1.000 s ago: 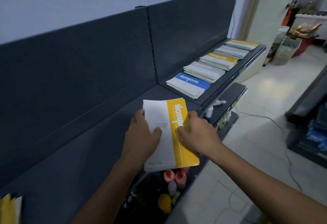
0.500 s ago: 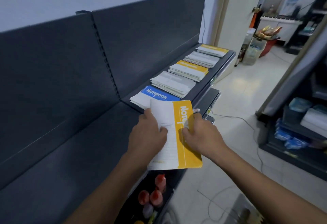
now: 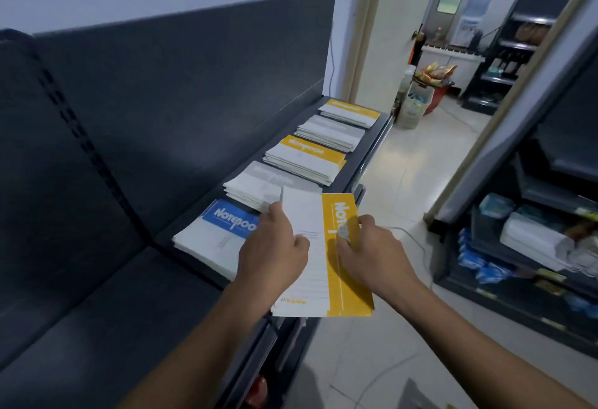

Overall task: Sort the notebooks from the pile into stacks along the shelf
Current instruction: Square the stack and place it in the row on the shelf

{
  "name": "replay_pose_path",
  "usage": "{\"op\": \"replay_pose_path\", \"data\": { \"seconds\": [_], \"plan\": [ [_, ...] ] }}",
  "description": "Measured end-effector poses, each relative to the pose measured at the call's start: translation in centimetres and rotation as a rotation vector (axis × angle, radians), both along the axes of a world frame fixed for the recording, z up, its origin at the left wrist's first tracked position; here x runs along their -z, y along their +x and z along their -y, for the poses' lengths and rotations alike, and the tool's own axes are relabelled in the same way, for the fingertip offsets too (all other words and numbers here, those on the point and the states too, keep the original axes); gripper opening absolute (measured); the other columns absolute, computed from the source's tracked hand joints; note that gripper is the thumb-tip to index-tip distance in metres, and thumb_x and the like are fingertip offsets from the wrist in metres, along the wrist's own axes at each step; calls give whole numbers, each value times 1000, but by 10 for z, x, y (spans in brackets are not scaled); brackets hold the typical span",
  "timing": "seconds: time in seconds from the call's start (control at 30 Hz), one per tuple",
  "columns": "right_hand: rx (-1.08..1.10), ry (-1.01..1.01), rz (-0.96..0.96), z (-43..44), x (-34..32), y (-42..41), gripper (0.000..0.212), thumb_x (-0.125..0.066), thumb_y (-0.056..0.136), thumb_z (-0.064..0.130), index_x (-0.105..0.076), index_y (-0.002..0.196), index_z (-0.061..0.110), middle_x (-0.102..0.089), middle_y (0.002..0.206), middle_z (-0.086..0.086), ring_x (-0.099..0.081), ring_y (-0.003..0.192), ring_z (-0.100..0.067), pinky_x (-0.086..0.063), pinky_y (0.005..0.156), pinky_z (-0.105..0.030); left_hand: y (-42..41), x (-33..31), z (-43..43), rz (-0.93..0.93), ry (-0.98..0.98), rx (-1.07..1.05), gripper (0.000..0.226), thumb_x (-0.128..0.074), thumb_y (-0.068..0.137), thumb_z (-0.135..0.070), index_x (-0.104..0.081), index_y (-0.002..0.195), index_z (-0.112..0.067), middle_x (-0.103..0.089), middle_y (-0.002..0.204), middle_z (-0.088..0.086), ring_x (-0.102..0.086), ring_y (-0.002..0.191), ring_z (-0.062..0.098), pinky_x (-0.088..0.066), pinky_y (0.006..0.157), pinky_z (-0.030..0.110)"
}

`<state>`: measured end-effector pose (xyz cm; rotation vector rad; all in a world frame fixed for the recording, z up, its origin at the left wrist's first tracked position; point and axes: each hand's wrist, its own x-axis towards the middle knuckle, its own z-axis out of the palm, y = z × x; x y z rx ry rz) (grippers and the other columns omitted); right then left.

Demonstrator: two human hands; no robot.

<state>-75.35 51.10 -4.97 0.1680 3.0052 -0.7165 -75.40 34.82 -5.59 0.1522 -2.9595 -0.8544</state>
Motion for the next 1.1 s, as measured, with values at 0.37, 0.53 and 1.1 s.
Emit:
{"op": "replay_pose_path", "data": {
  "seconds": [0.37, 0.53, 1.1],
  "plan": [
    [77, -82, 26, -97, 8, -108, 38, -51, 97, 37, -45, 128, 17, -66, 115, -8, -64, 98, -31, -50, 76, -39, -119, 5, -97, 24, -14, 38, 50, -53, 96, -32, -33, 138, -17, -54, 125, 5, -54, 90, 21, -40, 70, 34],
    [49, -114, 12, -167, 10, -175, 36, -51, 97, 36, -45, 126, 15, -66, 110, -6, -62, 91, -28, -52, 75, -39, -186, 5, -165, 9, -27, 31, 56, -53, 94, -35, -31, 142, -16, -53, 132, 6, -59, 107, 30, -46, 79, 38],
    [-46, -118, 47, -292, 7, -377, 36, -50, 95, 38, -44, 125, 19, -67, 108, -4, -64, 96, -31, -53, 80, -41, -373, -4, -287, -32, -62, -65, 50, -49, 94, -31, -33, 140, -20, -54, 122, 7, -54, 96, 27, -42, 75, 36]
  ]
}}
